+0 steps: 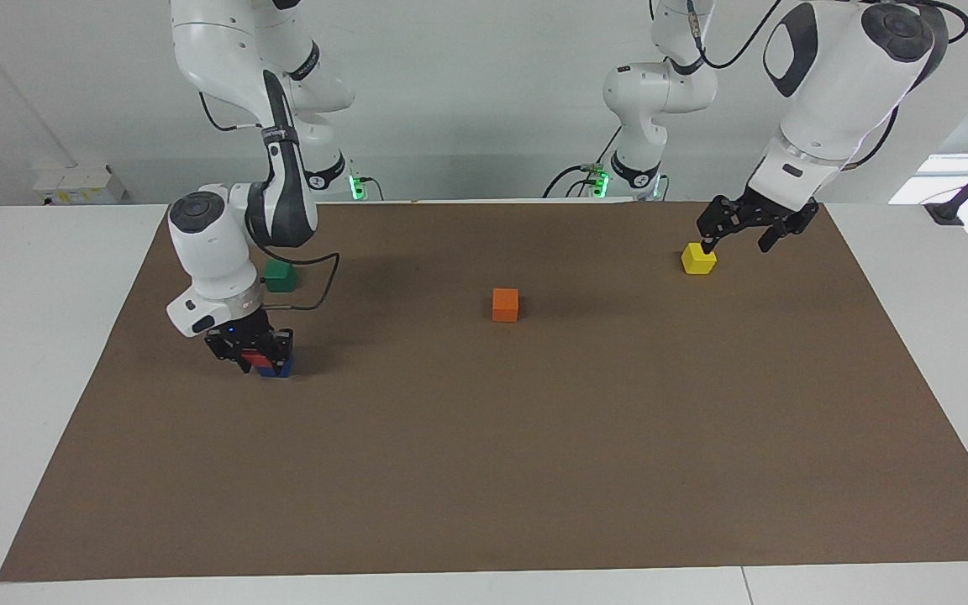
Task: Transfer red block to right arm and stack on blue block
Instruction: 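Lower the red cube onto the blue cube with the right gripper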
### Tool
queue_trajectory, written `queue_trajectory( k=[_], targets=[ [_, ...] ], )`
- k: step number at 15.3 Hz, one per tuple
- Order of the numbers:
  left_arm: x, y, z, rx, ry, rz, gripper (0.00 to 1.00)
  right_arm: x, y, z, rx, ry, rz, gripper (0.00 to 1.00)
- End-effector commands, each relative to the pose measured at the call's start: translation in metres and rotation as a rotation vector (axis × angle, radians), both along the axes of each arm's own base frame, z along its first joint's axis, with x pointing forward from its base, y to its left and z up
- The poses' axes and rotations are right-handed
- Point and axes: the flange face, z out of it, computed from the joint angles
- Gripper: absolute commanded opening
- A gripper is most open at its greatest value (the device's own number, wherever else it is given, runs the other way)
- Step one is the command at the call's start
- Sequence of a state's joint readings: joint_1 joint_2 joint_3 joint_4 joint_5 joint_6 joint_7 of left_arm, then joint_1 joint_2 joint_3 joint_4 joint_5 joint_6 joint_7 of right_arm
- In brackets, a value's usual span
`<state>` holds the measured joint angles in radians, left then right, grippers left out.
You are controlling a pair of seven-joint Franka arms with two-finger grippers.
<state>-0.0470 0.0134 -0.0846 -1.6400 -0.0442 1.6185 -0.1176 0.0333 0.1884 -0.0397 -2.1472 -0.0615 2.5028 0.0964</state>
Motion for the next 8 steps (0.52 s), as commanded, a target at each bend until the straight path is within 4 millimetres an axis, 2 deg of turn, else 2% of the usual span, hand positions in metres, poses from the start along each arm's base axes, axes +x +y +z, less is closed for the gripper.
queue_trajectory(
  k=[1,2,7,8],
  targets=[
    [-0.0015,0.0024,0.0015,-0.009,-0.003,0.015,1.0,-0.0053,0.0005,-0.0058,-0.014,0.0,0.004,0.25],
    [-0.0017,0.0015,0.0015,-0.009,-0.003,0.014,1.0,-0.0053,0.0014,-0.0058,-0.013,-0.001,0.002,0.39],
    [-0.0015,0.0024,0.0015,-0.009,-0.003,0.015,1.0,-0.0058,0.0005,-0.0056,-0.014,0.004,0.002,0.96],
    [-0.0015,0.0024,0.0015,-0.009,-0.003,0.015,1.0,-0.0055,0.0022,-0.0051,-0.014,0.004,0.005,1.0]
  ],
)
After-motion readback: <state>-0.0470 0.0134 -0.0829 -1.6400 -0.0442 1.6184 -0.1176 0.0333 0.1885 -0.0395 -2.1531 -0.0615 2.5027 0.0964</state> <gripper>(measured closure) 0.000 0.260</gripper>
